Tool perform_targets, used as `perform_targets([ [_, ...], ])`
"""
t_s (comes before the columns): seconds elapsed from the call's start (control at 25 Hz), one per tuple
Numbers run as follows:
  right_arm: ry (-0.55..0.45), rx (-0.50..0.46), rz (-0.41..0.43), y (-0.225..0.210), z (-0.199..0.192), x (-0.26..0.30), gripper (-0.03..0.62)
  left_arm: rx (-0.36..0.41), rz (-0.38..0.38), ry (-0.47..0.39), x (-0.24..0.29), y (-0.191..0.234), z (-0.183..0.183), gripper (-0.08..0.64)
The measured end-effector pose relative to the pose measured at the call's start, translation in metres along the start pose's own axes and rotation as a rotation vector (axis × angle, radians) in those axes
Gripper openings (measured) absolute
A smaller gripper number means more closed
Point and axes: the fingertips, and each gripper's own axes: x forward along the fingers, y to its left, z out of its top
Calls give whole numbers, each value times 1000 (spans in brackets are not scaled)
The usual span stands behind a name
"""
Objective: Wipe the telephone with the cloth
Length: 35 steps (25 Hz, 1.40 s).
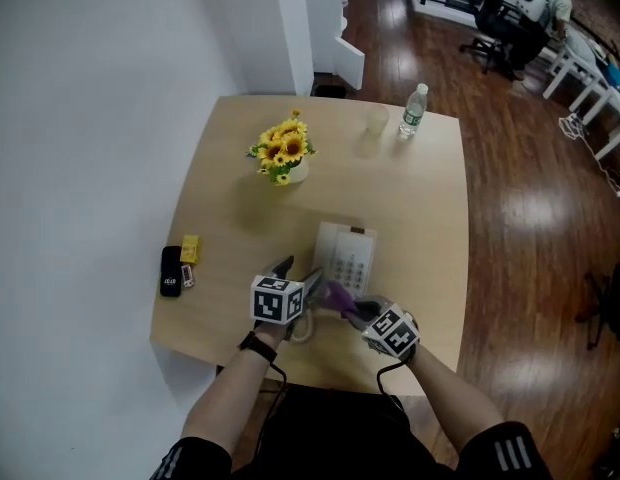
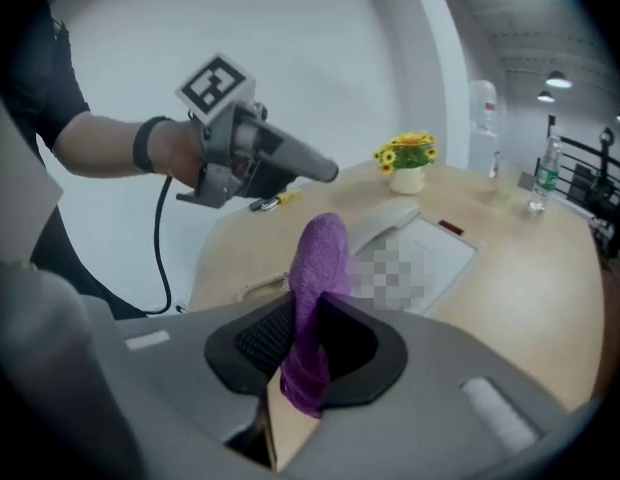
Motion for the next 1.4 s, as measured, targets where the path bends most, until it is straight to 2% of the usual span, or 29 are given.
perform_targets([
  [0.2, -88, 113, -76, -25, -8, -43, 72, 47, 58, 103, 54, 6, -16, 318],
  [0.4, -135, 204, -131, -42, -22, -70, 72, 43, 108, 159, 85, 8, -23, 310],
  [0.52, -146, 231, -150, -48, -31, -82, 72, 43, 142, 163, 98, 8, -22, 302],
  [0.64, -158, 252, -171, -55, -36, -88, 72, 66, 194, 134, 106, 14, -16, 240],
  [0.76, -170, 275, -187, -63, -36, -92, 72, 83, 229, 135, 110, 17, -16, 229],
  [1.0, -191, 294, -181, -61, -30, -93, 72, 73, 237, 170, 115, 21, -25, 236],
  [1.08, -211, 299, -180, -61, -24, -94, 72, 44, 212, 160, 114, 19, -25, 228],
  [1.2, -244, 301, -180, -62, -13, -99, 72, 11, 128, 130, 103, 10, -21, 221],
  [1.32, -286, 316, -178, -65, -1, -106, 72, -11, 6, 100, 85, -1, -16, 219],
  [1.4, -315, 315, -178, -66, 11, -109, 72, -55, -113, 54, 68, -9, -10, 218],
])
